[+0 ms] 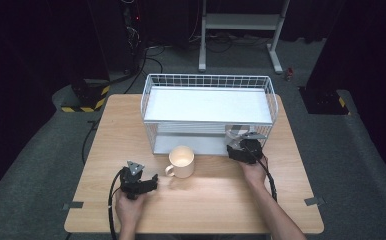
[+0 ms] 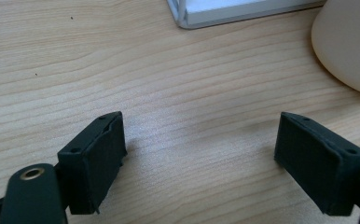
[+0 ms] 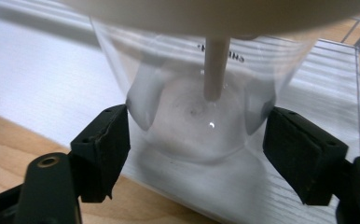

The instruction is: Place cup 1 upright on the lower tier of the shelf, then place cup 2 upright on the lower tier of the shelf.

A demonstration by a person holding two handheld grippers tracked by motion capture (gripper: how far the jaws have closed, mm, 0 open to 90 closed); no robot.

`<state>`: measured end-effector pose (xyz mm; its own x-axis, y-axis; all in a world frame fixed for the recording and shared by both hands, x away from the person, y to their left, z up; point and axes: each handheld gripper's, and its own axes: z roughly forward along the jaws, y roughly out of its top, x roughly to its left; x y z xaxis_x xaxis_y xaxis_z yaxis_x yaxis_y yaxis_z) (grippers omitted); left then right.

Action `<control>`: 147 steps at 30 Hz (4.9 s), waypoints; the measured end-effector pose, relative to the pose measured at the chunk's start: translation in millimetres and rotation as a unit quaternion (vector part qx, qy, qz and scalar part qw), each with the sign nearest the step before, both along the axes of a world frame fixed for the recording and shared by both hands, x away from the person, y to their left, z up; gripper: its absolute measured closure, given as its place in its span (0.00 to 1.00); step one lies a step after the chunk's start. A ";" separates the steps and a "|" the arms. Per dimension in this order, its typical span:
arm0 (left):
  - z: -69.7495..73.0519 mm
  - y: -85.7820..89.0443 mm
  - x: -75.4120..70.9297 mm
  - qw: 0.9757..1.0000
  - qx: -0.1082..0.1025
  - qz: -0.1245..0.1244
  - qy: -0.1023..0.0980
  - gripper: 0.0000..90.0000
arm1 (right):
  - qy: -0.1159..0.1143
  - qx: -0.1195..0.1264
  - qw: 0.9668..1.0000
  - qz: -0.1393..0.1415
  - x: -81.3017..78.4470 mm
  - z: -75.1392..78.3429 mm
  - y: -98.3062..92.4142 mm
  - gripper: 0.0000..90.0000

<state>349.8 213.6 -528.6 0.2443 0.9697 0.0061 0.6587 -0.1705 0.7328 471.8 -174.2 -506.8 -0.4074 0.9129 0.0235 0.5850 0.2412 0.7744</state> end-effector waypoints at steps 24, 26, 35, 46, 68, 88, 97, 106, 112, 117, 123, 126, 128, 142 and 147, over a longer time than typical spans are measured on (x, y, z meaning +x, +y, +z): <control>-0.1 -0.3 0.0 1.000 0.000 0.001 -0.001 0.18 | -0.013 -0.008 1.000 -0.021 9.8 -5.4 -2.1 0.57; -0.1 -0.3 0.0 1.000 0.000 0.001 -0.001 0.18 | -0.013 -0.012 1.000 -0.023 9.1 -5.6 -1.0 0.58; -0.1 -0.4 0.0 1.000 0.000 0.002 -0.001 0.18 | -0.016 -0.014 0.999 -0.028 7.1 -4.2 -0.8 0.59; -0.2 -0.6 -0.1 1.000 0.000 0.002 -0.001 0.18 | -0.028 -0.011 0.999 -0.013 -6.2 3.9 -5.5 0.58; -0.1 -0.6 -0.1 1.000 0.000 0.002 -0.001 0.18 | -0.036 0.017 0.999 0.020 -31.4 13.0 -27.1 0.51; -0.1 -0.6 0.0 1.000 0.000 0.002 -0.001 0.18 | -0.040 0.034 0.998 0.044 -50.5 15.6 -39.1 0.47; 0.0 -0.6 0.0 1.000 0.000 0.003 -0.001 0.18 | -0.048 0.043 0.997 0.047 -54.4 23.2 -45.3 0.43; -0.2 -0.6 -0.2 1.000 0.000 0.004 -0.001 0.18 | -0.059 0.051 0.996 0.048 -62.3 28.4 -51.4 0.42; -0.2 -0.8 -0.3 1.000 0.000 0.004 -0.001 0.18 | -0.064 0.058 0.995 0.045 -72.1 29.6 -62.7 0.42; -0.1 -0.9 -0.6 1.000 0.000 0.005 -0.001 0.18 | -0.064 0.068 0.995 0.041 -78.8 30.0 -72.8 0.41; -0.1 -0.9 -0.6 1.000 0.000 0.005 -0.001 0.18 | -0.063 0.077 0.994 0.033 -85.8 29.0 -81.8 0.41; -0.1 -0.9 -0.5 1.000 0.000 0.005 -0.001 0.18 | -0.066 0.080 0.994 0.033 -87.7 28.0 -85.5 0.40; -0.1 -0.9 -0.5 1.000 0.000 0.005 -0.001 0.18 | -0.068 0.080 0.994 0.031 -90.6 26.5 -88.5 0.39; -0.2 -0.9 -0.6 1.000 0.000 0.005 -0.001 0.18 | -0.050 0.079 0.995 0.018 -113.9 9.3 -110.0 0.38; 0.1 -1.1 -1.1 1.000 0.000 0.000 -0.001 0.20 | -0.046 0.054 0.997 0.004 -116.6 4.4 -111.4 0.36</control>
